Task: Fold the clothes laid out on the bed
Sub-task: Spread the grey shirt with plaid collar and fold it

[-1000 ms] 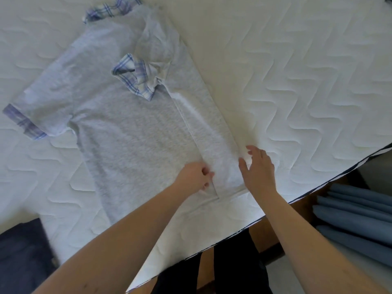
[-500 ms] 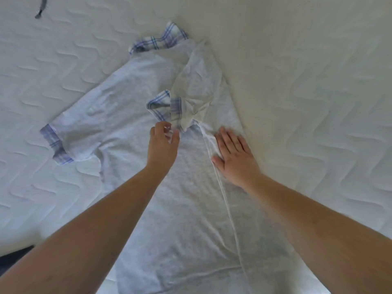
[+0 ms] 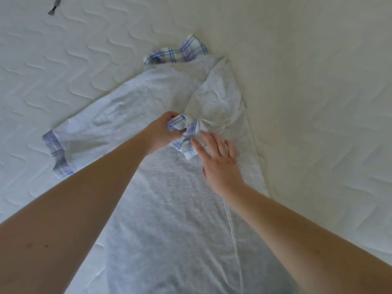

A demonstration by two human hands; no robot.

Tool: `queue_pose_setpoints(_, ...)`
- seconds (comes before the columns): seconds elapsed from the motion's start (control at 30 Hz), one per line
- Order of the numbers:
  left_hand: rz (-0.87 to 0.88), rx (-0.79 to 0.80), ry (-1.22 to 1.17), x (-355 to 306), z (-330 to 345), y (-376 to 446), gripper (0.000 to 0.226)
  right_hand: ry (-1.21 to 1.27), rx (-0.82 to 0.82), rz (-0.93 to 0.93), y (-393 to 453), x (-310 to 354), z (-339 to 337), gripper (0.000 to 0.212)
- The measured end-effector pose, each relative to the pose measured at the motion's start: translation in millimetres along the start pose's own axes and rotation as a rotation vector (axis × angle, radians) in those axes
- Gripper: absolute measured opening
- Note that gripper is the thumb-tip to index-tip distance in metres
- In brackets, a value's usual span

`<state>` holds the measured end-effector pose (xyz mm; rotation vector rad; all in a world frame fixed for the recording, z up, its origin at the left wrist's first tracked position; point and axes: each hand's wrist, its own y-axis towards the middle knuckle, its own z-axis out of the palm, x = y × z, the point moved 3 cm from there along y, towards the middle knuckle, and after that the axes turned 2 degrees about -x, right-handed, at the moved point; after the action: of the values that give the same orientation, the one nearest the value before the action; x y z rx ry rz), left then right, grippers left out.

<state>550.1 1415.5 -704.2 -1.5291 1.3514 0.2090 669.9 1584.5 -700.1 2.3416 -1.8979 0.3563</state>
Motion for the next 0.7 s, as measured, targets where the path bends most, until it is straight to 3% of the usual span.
queue_pose_setpoints(0.1, 0.094, -0.025, 0.238, 6.4, -4.1, -1.8, 0.029, -0.065, -0.113, 0.061, 18.9, 6.4, -0.7, 0.044)
queue_pose_setpoints(0.2, 0.195, -0.262, 0.345, 6.6, -17.8, -5.8, 0.030, -0.011, -0.263, 0.030, 24.5, -2.7, -3.1, 0.015)
queue_pose_setpoints(0.3, 0.257, -0.499, 0.235, 6.8, -36.8, -12.0, 0.047, 0.121, -0.360, -0.034, 13.2, -10.4, -5.7, 0.019)
queue_pose_setpoints(0.37, 0.273, -0.551, 0.232, 8.5, -43.5, -14.0, 0.050, 0.152, -0.367, -0.045, 1.0, -11.3, -4.7, 0.025)
queue_pose_setpoints(0.57, -0.026, -0.365, 0.132, 27.8, -45.2, -9.6, 0.049, 0.125, -0.281, 0.056, -28.6, -5.6, 6.0, 0.037)
queue_pose_setpoints(0.7, 0.102, -0.314, 0.236, 28.7, -41.6, -18.3, 0.052, 0.064, -0.271, 0.083, -23.7, 17.8, 8.5, 0.034)
